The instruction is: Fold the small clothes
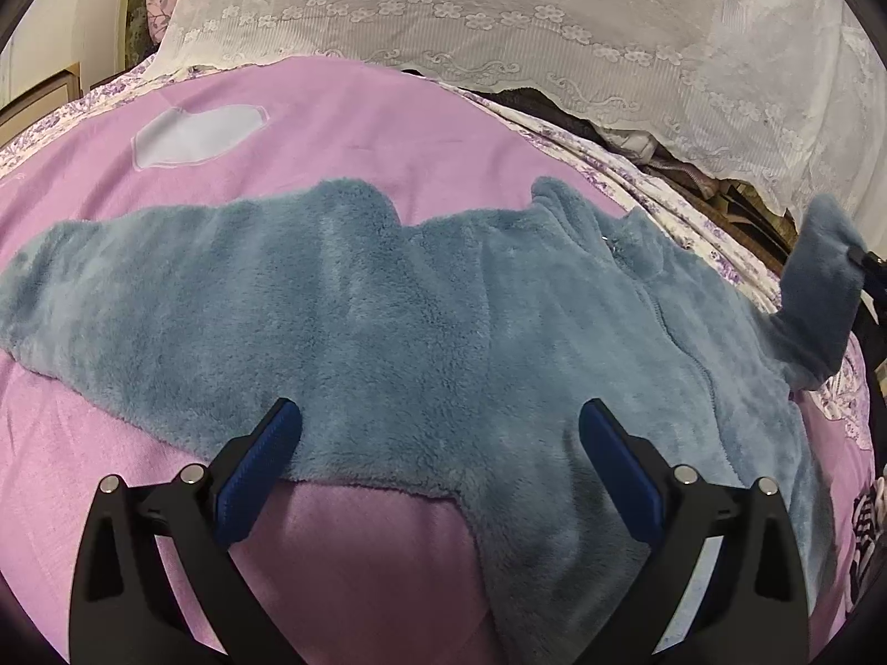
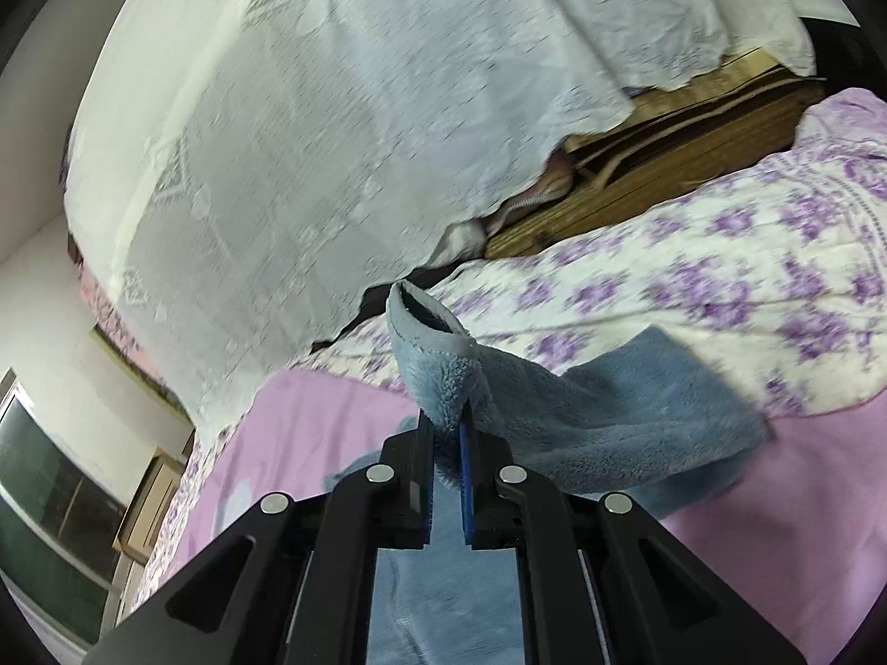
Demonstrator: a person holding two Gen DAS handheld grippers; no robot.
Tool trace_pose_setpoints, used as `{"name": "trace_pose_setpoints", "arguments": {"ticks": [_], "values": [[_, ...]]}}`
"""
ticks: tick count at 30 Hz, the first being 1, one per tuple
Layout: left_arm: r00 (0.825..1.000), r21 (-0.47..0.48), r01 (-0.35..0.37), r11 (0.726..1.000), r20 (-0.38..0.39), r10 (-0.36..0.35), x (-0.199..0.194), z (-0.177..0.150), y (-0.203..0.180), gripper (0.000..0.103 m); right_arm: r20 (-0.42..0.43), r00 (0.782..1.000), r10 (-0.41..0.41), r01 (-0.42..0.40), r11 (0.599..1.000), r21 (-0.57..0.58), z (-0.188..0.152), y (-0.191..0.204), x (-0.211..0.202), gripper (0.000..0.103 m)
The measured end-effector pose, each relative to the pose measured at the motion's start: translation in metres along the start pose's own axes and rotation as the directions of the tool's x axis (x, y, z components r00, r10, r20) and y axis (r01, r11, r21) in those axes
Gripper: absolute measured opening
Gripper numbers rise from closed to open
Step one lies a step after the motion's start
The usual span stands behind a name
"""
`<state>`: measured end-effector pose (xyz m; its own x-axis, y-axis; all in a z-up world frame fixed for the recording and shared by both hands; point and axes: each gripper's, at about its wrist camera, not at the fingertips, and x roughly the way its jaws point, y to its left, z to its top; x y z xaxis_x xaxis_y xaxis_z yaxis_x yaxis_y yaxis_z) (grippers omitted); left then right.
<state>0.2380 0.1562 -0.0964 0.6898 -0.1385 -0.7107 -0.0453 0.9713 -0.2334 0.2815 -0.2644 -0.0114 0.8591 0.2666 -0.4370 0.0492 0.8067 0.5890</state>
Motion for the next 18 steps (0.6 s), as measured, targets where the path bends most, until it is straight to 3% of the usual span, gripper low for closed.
{"name": "trace_pose_setpoints", "arguments": {"ticks": [12, 18], "values": [[1.0, -0.009, 0.004, 1.0, -0.005, -0.004, -0.001, 0.001, 0.002, 0.098, -0.138, 0.985, 0.099, -0.106, 0.993, -0.045, -0.053, 0.06, 0.043, 0.008], [1.0, -0.007, -0.001, 1.0, -0.008, 0.001, 0.0, 0.0, 0.002, 0.098, -0.238, 0.968, 0.085, -0.107, 0.991, -0.081, -0.084, 0.071, 0.068, 0.008]]}}
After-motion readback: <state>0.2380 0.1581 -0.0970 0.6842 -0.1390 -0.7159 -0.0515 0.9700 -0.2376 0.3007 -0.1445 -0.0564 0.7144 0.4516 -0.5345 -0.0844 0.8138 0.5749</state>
